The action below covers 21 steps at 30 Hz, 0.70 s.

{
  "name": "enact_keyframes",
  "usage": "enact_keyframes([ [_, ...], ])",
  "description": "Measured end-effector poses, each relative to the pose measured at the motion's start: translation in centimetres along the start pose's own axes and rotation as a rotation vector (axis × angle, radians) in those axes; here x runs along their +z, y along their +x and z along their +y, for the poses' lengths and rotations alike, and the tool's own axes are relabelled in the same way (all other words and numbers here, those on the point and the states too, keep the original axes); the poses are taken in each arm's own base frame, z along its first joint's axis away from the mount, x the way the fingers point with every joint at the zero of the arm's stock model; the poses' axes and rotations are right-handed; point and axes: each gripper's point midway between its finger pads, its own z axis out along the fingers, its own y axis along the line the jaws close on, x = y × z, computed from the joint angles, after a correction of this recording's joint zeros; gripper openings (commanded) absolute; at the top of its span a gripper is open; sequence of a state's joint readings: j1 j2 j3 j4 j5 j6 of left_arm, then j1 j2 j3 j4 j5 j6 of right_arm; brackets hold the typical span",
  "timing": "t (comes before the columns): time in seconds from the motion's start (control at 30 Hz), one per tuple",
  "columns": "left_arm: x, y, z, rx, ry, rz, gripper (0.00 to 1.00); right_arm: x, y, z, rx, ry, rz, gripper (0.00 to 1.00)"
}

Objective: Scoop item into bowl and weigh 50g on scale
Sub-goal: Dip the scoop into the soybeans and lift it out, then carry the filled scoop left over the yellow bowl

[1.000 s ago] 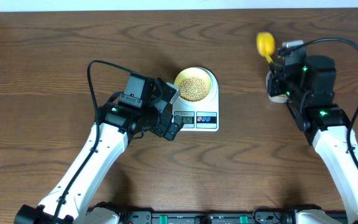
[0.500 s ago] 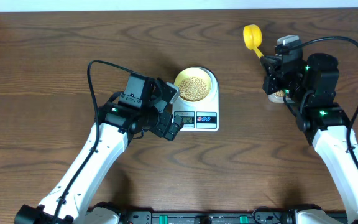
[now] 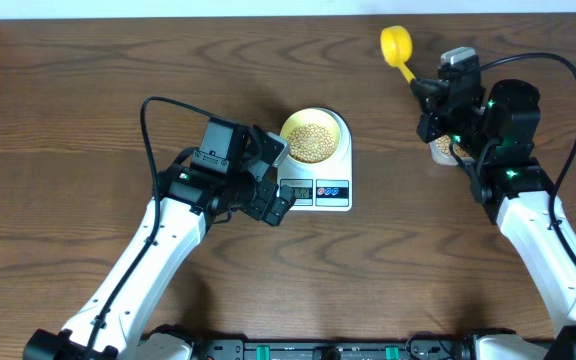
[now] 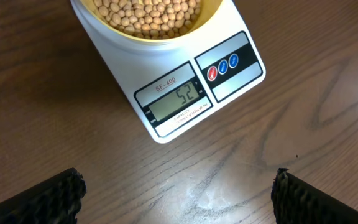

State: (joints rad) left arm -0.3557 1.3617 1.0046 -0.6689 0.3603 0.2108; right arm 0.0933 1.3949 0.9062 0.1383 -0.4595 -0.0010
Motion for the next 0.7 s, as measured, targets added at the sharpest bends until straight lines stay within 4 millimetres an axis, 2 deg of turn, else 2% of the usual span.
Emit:
enact_keyframes([
  [0.1, 0.0, 0.0, 0.0, 0.000, 0.000, 0.000, 0.98, 0.3, 0.0, 1.7, 0.005, -0.057, 0.003, 0.01],
  [0.23, 0.0, 0.0, 0.0, 0.000, 0.000, 0.000, 0.98, 1.1, 0.4, 4.9, -0.014, -0.141, 0.017, 0.01],
  [0.33, 0.0, 0.0, 0.0, 0.000, 0.000, 0.000, 0.98, 2.2, 1.7, 8.0, -0.024, -0.222, 0.053, 0.01],
  [0.4, 0.0, 0.0, 0.0, 0.000, 0.000, 0.000, 0.98, 2.9, 2.9, 9.2, -0.024, -0.254, 0.086, 0.01],
  [0.6, 0.0, 0.0, 0.0, 0.000, 0.000, 0.000, 0.98, 4.2, 6.4, 11.7, -0.012, -0.309, 0.192, 0.01],
  [0.7, 0.0, 0.0, 0.0, 0.000, 0.000, 0.000, 0.98, 4.6, 7.8, 11.8, -0.009, -0.283, 0.238, 0.01],
])
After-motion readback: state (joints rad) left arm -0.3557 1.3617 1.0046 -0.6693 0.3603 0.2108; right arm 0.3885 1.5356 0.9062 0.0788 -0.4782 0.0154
